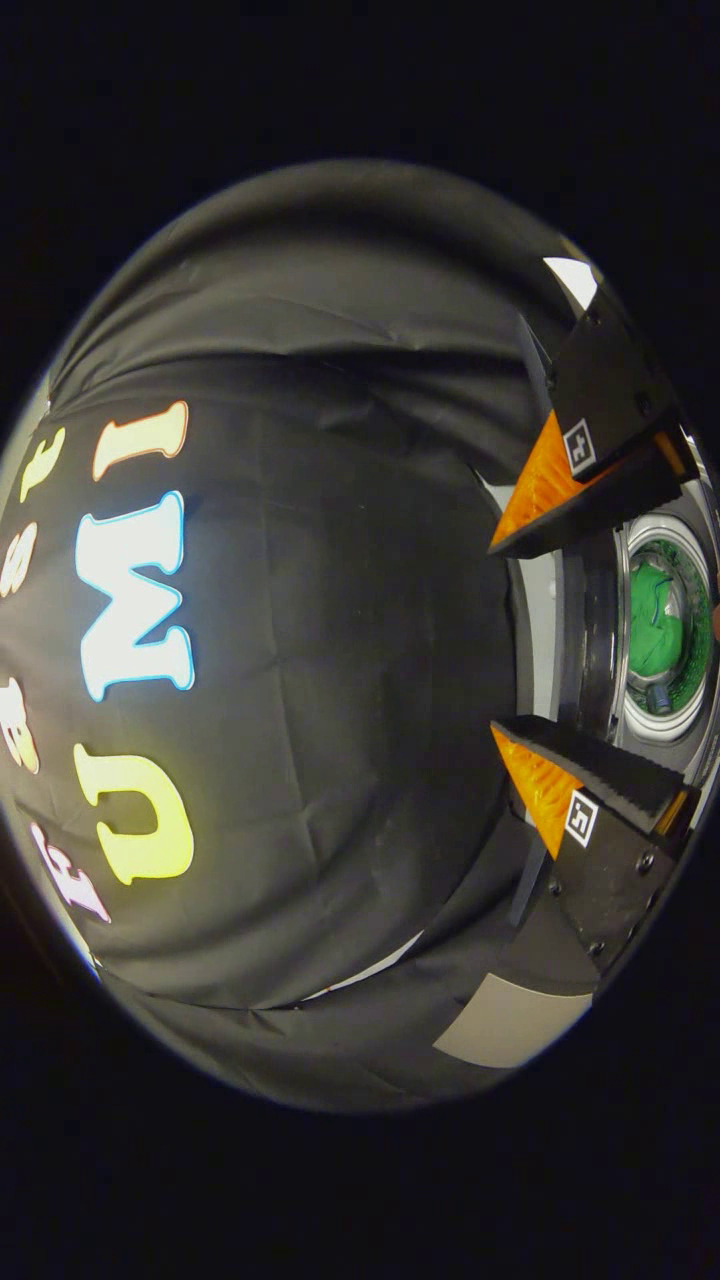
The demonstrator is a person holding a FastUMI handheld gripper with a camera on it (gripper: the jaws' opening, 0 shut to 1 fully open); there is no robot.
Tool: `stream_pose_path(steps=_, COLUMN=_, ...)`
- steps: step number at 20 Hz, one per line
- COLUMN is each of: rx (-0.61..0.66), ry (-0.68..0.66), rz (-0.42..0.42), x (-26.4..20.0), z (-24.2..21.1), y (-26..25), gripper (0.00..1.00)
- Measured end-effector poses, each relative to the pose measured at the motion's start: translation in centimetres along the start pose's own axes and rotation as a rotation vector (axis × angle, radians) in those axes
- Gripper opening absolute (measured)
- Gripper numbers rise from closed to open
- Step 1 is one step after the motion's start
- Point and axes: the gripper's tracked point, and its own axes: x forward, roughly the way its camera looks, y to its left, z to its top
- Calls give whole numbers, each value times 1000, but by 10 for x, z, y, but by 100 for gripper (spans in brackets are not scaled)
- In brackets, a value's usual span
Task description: Put the clothes into the washing machine and then close the washing machine lid.
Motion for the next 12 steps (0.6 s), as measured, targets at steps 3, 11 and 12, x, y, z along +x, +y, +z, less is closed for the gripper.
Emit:
stream_pose_path(steps=3, rx=-3, ry=-46, rz=9, x=-4, z=0, y=2, gripper=98)
stream_pose_path(steps=11, rx=-22, ry=-158, rz=11, x=-7, z=2, y=3, gripper=98)
stream_pose_path(steps=12, rx=-23, ry=-169, rz=8, x=-7, z=3, y=2, gripper=98)
